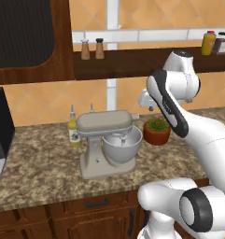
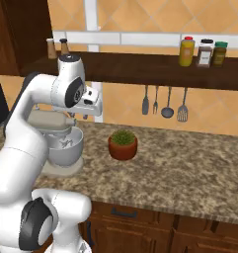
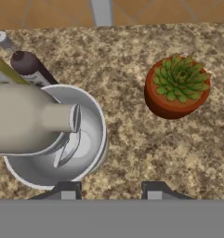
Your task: Navigate to the sink.
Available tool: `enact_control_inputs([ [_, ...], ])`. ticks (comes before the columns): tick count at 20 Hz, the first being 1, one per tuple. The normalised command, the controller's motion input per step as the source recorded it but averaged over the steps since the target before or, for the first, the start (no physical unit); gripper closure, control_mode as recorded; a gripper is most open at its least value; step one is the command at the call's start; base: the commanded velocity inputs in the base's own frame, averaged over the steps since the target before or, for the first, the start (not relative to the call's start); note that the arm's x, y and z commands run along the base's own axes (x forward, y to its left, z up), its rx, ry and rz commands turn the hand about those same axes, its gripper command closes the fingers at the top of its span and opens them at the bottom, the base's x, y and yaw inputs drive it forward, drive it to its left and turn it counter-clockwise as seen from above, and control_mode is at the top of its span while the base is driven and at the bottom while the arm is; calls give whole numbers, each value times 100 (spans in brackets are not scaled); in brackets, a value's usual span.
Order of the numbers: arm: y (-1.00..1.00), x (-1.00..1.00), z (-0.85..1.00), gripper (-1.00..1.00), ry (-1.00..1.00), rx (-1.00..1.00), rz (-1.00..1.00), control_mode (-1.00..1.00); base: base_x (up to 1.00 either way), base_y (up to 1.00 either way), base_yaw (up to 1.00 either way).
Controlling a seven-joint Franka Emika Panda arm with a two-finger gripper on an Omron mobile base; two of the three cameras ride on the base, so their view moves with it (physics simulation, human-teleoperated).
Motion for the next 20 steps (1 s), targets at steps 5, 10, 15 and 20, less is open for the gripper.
enact_control_inputs([
  [5,0,0,0,-100,0,0,0,100,-44,0,-7],
  [10,0,0,0,-100,0,0,0,100,-63,-8,-67],
  [15,0,0,0,-100,0,0,0,100,-19,0,-95],
  [20,0,0,0,-100,0,0,0,100,0,-7,-94],
])
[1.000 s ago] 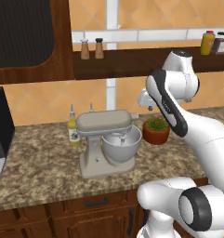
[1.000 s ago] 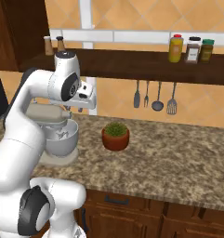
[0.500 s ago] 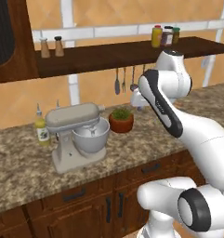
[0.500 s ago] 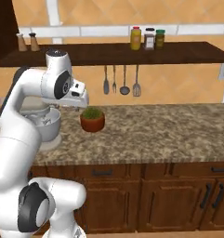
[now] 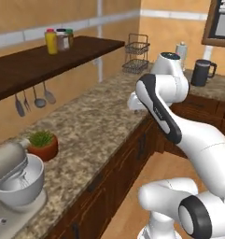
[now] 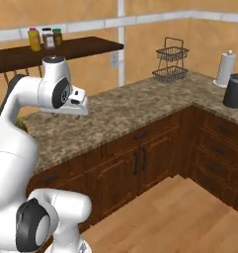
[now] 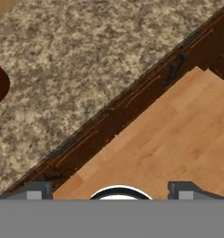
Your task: Navigate to the sink.
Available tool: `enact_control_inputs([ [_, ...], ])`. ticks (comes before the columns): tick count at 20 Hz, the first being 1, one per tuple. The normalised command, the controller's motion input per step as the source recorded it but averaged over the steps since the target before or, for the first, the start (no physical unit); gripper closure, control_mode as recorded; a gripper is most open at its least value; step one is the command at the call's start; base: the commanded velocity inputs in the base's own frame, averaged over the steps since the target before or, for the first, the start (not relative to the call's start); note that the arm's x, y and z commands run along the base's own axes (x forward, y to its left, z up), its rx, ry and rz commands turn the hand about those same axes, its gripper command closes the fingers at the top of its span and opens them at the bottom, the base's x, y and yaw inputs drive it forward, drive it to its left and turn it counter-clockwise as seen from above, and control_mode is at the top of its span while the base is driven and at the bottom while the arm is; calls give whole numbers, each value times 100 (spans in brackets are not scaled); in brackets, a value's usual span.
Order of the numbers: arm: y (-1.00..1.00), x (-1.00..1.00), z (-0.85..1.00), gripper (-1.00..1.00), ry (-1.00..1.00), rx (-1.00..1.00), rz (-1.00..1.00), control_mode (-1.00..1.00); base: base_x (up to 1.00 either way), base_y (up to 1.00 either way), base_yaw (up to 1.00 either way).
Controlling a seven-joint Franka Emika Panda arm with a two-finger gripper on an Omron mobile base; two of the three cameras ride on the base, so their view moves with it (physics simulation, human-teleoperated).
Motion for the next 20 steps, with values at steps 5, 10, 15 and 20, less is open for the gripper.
enact_control_inputs([
  [5,0,0,0,-100,0,0,0,100,0,-26,-89],
  [10,0,0,0,-100,0,0,0,100,16,-43,-81],
  [15,0,0,0,-100,0,0,0,100,97,-80,-35],
  [20,0,0,0,-100,0,0,0,100,100,-97,-13],
])
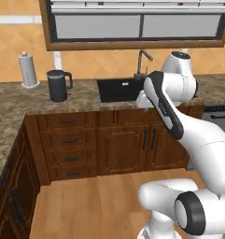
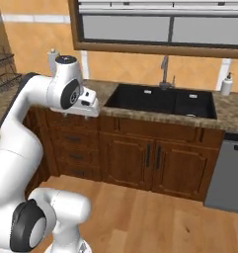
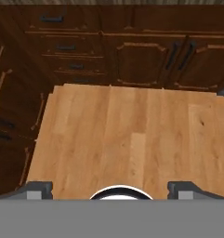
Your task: Navigate to the sink.
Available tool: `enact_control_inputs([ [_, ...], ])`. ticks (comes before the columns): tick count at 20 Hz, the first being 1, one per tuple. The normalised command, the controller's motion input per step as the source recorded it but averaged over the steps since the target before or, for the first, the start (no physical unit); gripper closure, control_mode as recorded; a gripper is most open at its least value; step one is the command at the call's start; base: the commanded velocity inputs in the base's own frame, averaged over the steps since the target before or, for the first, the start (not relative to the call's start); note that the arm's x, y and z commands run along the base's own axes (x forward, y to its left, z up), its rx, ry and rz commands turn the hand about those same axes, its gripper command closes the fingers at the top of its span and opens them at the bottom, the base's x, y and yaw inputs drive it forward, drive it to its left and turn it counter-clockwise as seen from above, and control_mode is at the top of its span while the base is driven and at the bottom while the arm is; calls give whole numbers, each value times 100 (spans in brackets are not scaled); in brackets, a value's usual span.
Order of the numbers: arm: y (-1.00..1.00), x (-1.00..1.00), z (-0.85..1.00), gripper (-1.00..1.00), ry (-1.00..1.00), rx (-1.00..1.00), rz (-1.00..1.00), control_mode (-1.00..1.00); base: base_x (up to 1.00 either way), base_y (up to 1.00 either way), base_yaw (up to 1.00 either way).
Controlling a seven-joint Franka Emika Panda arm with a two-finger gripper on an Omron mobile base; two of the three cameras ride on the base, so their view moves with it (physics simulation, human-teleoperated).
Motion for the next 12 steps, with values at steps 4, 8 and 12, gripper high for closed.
enact_control_inputs([
  [4,0,0,0,-100,0,0,0,100,100,-91,-13],
  [8,0,0,0,-100,0,0,0,100,100,-58,-10],
  [12,0,0,0,-100,0,0,0,100,100,-29,-6],
])
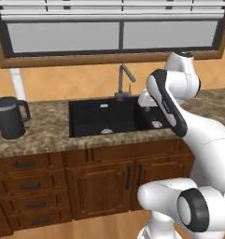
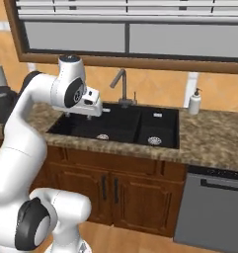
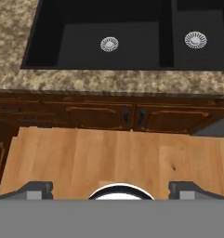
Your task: Navigate to the sink.
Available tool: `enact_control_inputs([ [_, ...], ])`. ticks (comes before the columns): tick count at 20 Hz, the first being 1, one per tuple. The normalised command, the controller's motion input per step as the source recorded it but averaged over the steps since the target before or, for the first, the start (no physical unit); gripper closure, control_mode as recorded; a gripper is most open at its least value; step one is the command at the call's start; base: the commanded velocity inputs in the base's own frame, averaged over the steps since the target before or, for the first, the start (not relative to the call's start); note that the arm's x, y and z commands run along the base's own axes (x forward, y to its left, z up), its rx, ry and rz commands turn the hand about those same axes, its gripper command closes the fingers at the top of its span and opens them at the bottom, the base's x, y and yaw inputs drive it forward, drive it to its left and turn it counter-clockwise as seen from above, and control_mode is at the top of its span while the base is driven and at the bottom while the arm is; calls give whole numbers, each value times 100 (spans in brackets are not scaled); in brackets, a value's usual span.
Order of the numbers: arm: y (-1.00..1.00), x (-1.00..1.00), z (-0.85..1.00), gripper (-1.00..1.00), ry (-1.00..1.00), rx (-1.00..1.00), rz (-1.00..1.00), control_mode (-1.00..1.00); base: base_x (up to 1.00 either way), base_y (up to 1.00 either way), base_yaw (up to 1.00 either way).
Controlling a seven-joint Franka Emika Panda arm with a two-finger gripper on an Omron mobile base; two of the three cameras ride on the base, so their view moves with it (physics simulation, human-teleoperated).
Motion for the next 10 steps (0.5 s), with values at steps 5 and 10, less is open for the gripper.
enact_control_inputs([
  [5,0,0,0,-100,0,0,0,100,89,-32,-2],
  [10,0,0,0,-100,0,0,0,100,82,-38,-2],
])
